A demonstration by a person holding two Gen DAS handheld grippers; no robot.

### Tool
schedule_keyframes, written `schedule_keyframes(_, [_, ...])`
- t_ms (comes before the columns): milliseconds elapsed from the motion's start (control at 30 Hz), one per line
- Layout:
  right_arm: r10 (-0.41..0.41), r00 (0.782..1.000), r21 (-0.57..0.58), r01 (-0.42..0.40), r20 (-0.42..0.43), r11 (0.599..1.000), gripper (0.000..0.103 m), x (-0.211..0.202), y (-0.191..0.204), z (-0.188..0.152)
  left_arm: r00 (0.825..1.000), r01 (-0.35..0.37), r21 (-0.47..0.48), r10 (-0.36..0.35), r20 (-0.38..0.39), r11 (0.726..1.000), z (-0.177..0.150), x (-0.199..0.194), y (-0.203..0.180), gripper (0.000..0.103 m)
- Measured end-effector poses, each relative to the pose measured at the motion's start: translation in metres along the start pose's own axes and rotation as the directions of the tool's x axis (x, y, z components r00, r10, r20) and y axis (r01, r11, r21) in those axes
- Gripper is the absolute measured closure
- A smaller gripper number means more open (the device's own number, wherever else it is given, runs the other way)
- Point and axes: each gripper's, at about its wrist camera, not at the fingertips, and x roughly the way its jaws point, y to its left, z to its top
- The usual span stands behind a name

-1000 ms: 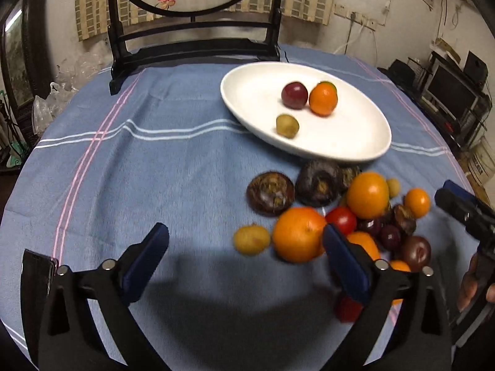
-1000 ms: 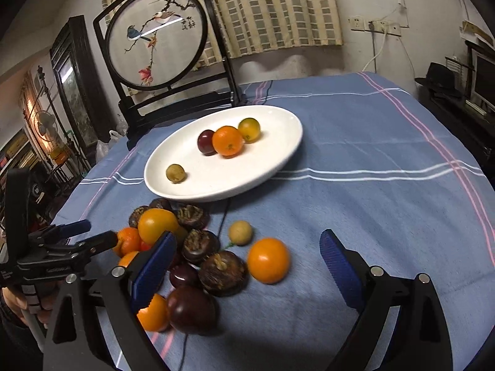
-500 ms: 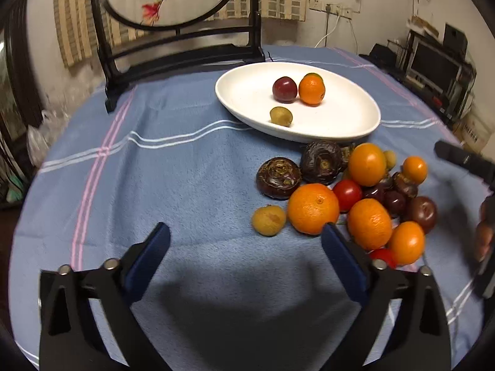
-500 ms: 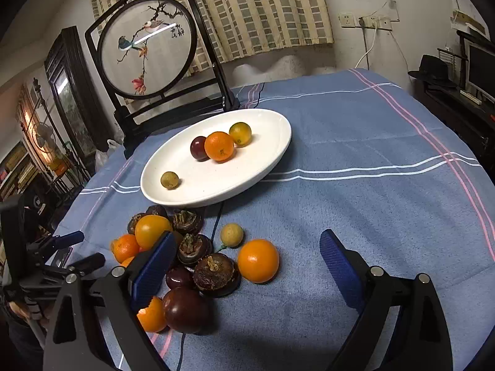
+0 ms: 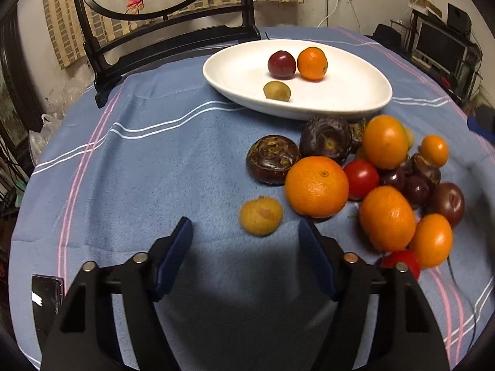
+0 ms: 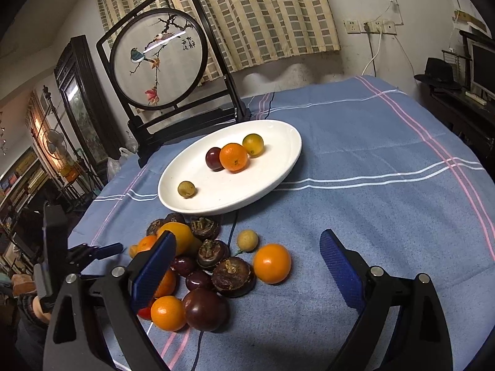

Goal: Organize fruits
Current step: 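Grasp another small green-yellow fruit with the left tool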

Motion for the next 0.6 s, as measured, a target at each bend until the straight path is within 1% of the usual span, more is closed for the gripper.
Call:
schedule_keyframes(67, [0.0,1.0,-0.003,0.0,0.002,1.0,0.008,-0.001,0.001,0.0,1.0,0.015,0.01,-0.015,0.008,1.0,0.002,0.0,-0.003,0.055])
schedule_keyframes(100, [-0.001,1.0,-0.005,0.001,0.004,1.0,0.008,-0.001,0.001,0.0,0.999,0.034,0.014,-0.034,0.011,0.999,0.002,0.0,-0.005,0.062])
schedule_keyframes(133, [-0.002,1.0,-0.005,0.002,0.004,1.0,0.008,-0.002,0.0,0.0,0.998,0.06,0.013,-0.06,0.011,0.998,0.002,0.0,-0.006,0.077])
schedule_keyframes(233, [-0.015,1.0,0.002,0.015,-0.004,1.0,0.008,0.0,-0.003,-0.001,0.998,0.07,-0.012,-0.07,0.007,0.997,0.003,-0.001,-0.007,0.077])
schedule_keyframes(400, [-0.083,0.995,-0.011,0.082,-0.057,0.997,0.008,0.004,-0.014,-0.001,0.995,0.101,-0.093,-0.099,0.028,0.991,0.003,-0.006,0.006,0.077])
schedule_keyframes(500, [-0.105,0.99,-0.065,0.099,-0.094,0.993,0.008,0.004,-0.014,-0.006,0.993,0.117,-0.114,-0.112,0.049,0.987,0.004,-0.013,0.012,0.077])
schedule_keyframes(533, [-0.125,0.987,-0.096,0.115,-0.104,0.989,0.009,0.006,-0.013,-0.009,0.993,0.114,-0.113,-0.108,0.055,0.987,0.005,-0.014,0.012,0.077])
schedule_keyframes(567, [-0.153,0.981,-0.122,0.138,-0.123,0.983,0.013,0.009,-0.012,-0.013,0.993,0.108,-0.113,-0.102,0.06,0.988,0.005,-0.016,0.013,0.077])
schedule_keyframes(600, [-0.164,0.976,-0.13,0.146,-0.141,0.981,0.018,0.012,-0.012,-0.015,0.993,0.108,-0.116,-0.101,0.059,0.987,0.006,-0.016,0.013,0.077])
